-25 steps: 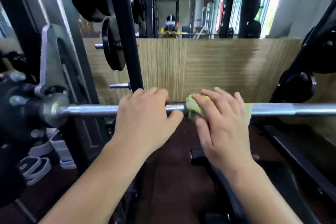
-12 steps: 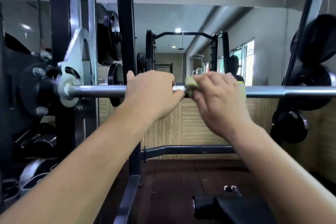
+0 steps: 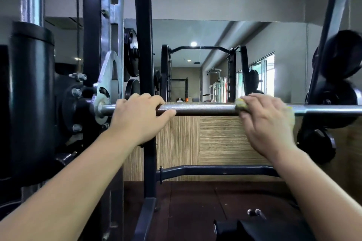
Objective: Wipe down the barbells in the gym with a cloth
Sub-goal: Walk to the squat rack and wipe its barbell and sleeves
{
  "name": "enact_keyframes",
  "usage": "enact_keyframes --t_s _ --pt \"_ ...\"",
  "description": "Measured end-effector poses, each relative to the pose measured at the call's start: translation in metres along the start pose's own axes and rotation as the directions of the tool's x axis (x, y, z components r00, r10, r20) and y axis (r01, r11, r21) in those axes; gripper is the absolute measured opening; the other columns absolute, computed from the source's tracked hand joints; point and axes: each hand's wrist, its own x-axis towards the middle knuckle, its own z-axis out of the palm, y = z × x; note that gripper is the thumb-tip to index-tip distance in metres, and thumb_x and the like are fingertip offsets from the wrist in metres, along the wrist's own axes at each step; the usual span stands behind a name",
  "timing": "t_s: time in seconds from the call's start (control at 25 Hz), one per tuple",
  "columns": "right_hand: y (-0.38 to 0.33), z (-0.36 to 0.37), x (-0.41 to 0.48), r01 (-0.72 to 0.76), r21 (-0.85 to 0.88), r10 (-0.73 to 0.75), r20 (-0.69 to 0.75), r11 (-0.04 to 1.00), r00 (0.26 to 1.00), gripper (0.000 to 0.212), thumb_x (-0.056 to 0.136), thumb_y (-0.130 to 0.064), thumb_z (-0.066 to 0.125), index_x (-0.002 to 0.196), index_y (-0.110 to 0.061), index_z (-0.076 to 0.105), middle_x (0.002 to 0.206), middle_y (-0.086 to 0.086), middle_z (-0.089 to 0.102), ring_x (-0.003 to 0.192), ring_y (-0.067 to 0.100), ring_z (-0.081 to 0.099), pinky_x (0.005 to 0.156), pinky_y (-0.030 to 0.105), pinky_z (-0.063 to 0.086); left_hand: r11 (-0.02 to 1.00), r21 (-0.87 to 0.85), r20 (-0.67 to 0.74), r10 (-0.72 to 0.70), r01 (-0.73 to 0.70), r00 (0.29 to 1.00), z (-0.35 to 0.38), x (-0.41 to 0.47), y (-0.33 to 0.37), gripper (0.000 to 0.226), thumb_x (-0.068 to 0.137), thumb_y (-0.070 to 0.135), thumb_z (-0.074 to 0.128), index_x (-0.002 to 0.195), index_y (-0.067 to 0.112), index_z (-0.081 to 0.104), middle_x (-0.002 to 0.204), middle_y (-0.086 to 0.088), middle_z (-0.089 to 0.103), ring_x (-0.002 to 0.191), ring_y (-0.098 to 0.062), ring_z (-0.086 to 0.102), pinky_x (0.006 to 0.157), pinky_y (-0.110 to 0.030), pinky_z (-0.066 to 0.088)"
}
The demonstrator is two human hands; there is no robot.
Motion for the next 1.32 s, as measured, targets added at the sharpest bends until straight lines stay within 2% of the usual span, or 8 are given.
enact_keyframes --t_s 0.16,0.28,0.44,0.72,0.84,1.0,1.12,1.32 --pt "-0.105 0.033 0.023 0.271 0.065 -0.277 0.128 0.96 0.952 0.046 0.092 -0.034 0.052 0.134 -0.02 0.062 0.129 0.008 0.066 0.12 0.032 0.058 0.112 0.052 0.039 1.0 0.021 -0.003 -0.004 0.004 1.0 -0.001 0.005 0.004 0.042 0.087 0.068 0.032 0.106 0.04 0.056 0.105 0.011 0.061 0.11 -0.02 0.054 0.093 -0.045 0.04" --pt "-0.098 0.029 0.029 0.481 0.123 -0.496 0.206 0.868 0.843 0.052 0.095 -0.04 0.052 0.144 -0.022 0.055 0.141 0.006 0.061 0.125 0.031 0.056 0.109 0.048 0.043 0.998 -0.045 -0.064 0.041 -0.043 0.997 -0.002 -0.003 -0.014 0.039 0.088 0.06 0.044 0.12 0.042 0.056 0.111 0.011 0.059 0.111 -0.017 0.054 0.091 -0.04 0.045" --pt "-0.054 0.012 0.033 0.371 0.049 -0.373 0.203 0.927 0.905 0.061 0.096 -0.052 0.037 0.145 -0.019 0.053 0.142 0.008 0.061 0.124 0.034 0.057 0.109 0.047 0.045 0.996 -0.09 -0.086 -0.011 0.003 0.996 -0.005 -0.015 -0.051 0.044 0.088 0.051 0.054 0.13 0.038 0.052 0.121 0.011 0.053 0.117 -0.015 0.047 0.093 -0.034 0.045" --pt "-0.203 0.059 0.048 0.504 0.194 -0.538 0.213 0.842 0.816 0.054 0.097 -0.039 0.045 0.144 -0.014 0.053 0.137 0.009 0.062 0.123 0.034 0.057 0.111 0.05 0.04 1.0 0.017 -0.132 0.008 -0.006 0.991 0.005 -0.018 -0.068 0.038 0.088 0.034 0.06 0.123 0.022 0.054 0.113 0.004 0.054 0.115 -0.022 0.049 0.085 -0.037 0.05" --pt "-0.158 0.046 0.042 0.535 0.142 -0.552 0.159 0.833 0.818 0.053 0.095 -0.038 0.054 0.143 -0.017 0.055 0.137 0.008 0.064 0.12 0.032 0.06 0.105 0.047 0.047 0.998 0.048 -0.165 0.048 -0.04 0.985 0.007 -0.02 -0.072 0.032 0.09 0.029 0.058 0.121 0.021 0.054 0.112 0.005 0.056 0.115 -0.022 0.05 0.087 -0.036 0.05" --pt "-0.084 0.029 0.016 0.369 0.022 -0.37 0.044 0.929 0.928 0.048 0.094 -0.036 0.062 0.139 -0.019 0.059 0.134 0.006 0.066 0.118 0.032 0.06 0.105 0.05 0.045 0.998 0.021 -0.261 0.067 -0.063 0.963 0.015 -0.023 -0.073 0.029 0.094 0.02 0.055 0.122 0.019 0.058 0.113 0.004 0.059 0.109 -0.022 0.053 0.092 -0.035 0.049" --pt "-0.122 0.046 0.024 0.298 -0.007 -0.297 0.063 0.954 0.953 0.048 0.093 -0.041 0.053 0.136 -0.022 0.059 0.129 0.005 0.067 0.12 0.031 0.06 0.109 0.053 0.044 0.998 0.038 -0.293 0.055 -0.046 0.955 0.02 -0.022 -0.068 0.035 0.092 0.036 0.053 0.122 0.019 0.06 0.113 0.002 0.061 0.106 -0.022 0.056 0.094 -0.036 0.045" --pt "-0.151 0.056 0.038 0.489 0.085 -0.494 0.059 0.868 0.867 0.047 0.092 -0.038 0.061 0.137 -0.022 0.059 0.123 0.003 0.068 0.112 0.031 0.062 0.098 0.046 0.049 0.996 0.082 -0.228 0.064 -0.047 0.971 0.011 -0.01 -0.052 0.048 0.088 0.059 0.039 0.12 0.031 0.061 0.109 0.007 0.064 0.104 -0.021 0.059 0.086 -0.039 0.045"
